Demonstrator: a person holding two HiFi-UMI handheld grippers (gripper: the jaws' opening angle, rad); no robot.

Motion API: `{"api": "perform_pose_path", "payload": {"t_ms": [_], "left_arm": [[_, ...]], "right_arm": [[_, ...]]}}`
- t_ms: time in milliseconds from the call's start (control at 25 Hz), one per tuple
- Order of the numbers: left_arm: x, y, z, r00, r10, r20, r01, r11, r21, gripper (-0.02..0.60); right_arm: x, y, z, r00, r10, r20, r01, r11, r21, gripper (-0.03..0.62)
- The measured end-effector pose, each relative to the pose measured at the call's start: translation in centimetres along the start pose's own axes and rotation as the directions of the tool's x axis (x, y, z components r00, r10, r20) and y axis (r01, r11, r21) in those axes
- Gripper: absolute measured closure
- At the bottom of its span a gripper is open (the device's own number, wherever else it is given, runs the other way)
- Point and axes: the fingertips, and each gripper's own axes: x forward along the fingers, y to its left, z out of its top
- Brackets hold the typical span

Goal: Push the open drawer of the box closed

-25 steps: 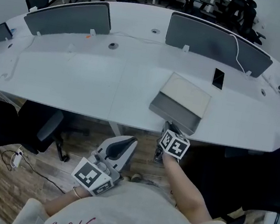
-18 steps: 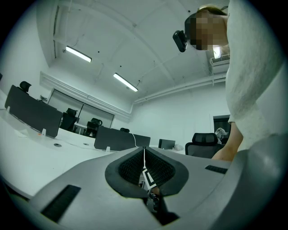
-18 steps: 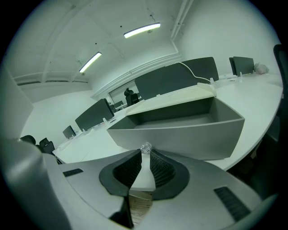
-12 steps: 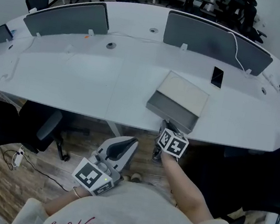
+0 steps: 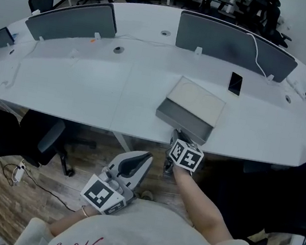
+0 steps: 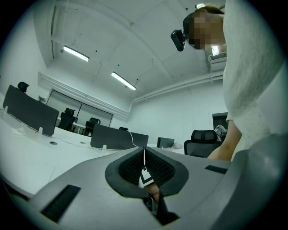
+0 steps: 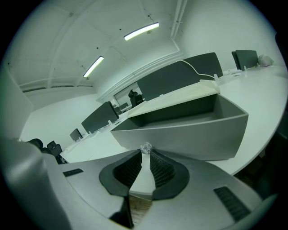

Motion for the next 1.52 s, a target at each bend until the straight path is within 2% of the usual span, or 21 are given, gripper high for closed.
{"api": "perform_pose_path", "payload": {"t_ms": [80,240,880,1040,1200,1520], "left_arm": [[0.1,-0.2,-0.2,1.000,0.001,-0.014,-0.001,1.000,0.004,0.563],[0.5,0.0,0.5,0.999,0.025,0.033,-0.025,1.000,0.005,0.563],[1.6,-0.7,0.0,1.000,-0.004,0.008,0.004,1.000,0.014,0.563],[1.6,-0.5,0.0,1.000,0.002,0.002,-0.002,1.000,0.013,0.563],[1.4,-0.4,-0.2,1.000,0.004,-0.009,-0.004,1.000,0.015,0.563],[0.5,0.3,0.0,1.000,0.030,-0.005,-0.030,1.000,0.008,0.563]], "right_arm": [[0.1,0.0,0.1,1.000,0.008,0.003,-0.008,1.000,-0.006,0.526],[0.2,0.0,0.5,1.000,0.024,0.012,-0.024,1.000,0.004,0.528],[0.0,0.1,0.9,0.999,0.039,-0.017,-0.038,0.998,0.044,0.528],[0.0,0.0,0.9,0.999,0.041,-0.035,-0.038,0.997,0.071,0.528],[0.1,-0.1,1.0,0.999,0.034,-0.036,-0.032,0.999,0.037,0.528],[0.6,-0.5,1.7,0.999,0.032,-0.044,-0.029,0.997,0.067,0.528]]}}
